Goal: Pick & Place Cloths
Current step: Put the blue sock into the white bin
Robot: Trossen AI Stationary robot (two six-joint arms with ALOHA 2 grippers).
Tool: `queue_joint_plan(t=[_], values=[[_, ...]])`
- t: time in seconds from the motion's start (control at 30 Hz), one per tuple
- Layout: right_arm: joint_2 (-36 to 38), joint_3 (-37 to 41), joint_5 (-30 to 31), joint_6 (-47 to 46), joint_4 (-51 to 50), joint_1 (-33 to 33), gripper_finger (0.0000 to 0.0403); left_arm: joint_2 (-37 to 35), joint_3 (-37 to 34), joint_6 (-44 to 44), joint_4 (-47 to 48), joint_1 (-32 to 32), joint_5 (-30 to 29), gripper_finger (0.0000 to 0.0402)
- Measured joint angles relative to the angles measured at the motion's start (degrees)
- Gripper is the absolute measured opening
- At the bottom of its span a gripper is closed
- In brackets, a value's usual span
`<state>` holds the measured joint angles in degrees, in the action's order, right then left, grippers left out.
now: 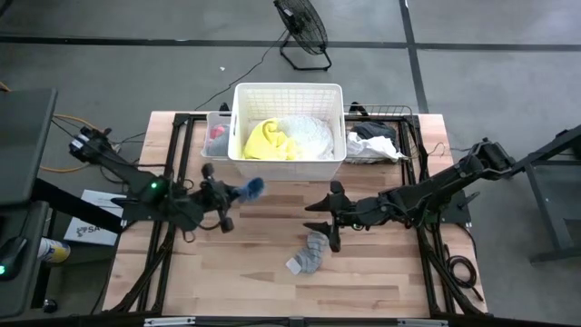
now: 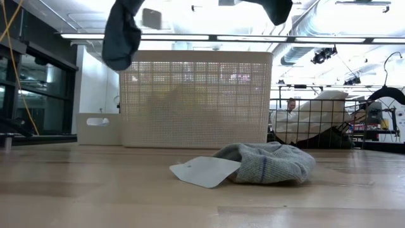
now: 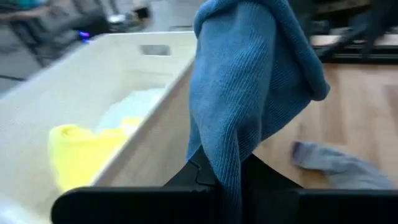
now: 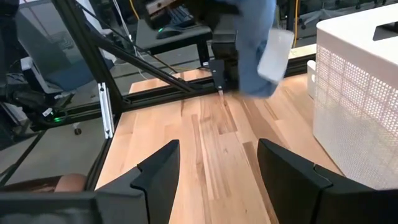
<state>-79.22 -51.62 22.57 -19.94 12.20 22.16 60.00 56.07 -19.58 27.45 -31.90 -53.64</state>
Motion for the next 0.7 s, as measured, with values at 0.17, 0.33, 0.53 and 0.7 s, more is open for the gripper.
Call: queue_joint_plan(t=[0.17, 0.33, 0.53, 0.7], values=[[-0.03, 0.00, 0.00, -1.49, -1.42, -0.01, 0.0207, -2.95, 0.00, -3.38, 5.09, -2.10, -5.32, 0.0003], [-0.07, 0.02, 1.80, -3.88, -3.45, -0.01, 0.0206, -4.98, 0.00, -3.89, 7.18, -3.11, -9.68, 0.0003], [-0.07, 0.02, 2.01, -5.88, -4.39, 0.03, 0.0206, -5.59, 0.00, -4.31, 10.13, -2.99, -15.57, 0.0003], [-0.07, 0.02, 2.43, -7.39, -4.93, 0.68, 0.0206, -7.66, 0.00, -4.08, 11.26, -2.99, -22.18, 0.0003]])
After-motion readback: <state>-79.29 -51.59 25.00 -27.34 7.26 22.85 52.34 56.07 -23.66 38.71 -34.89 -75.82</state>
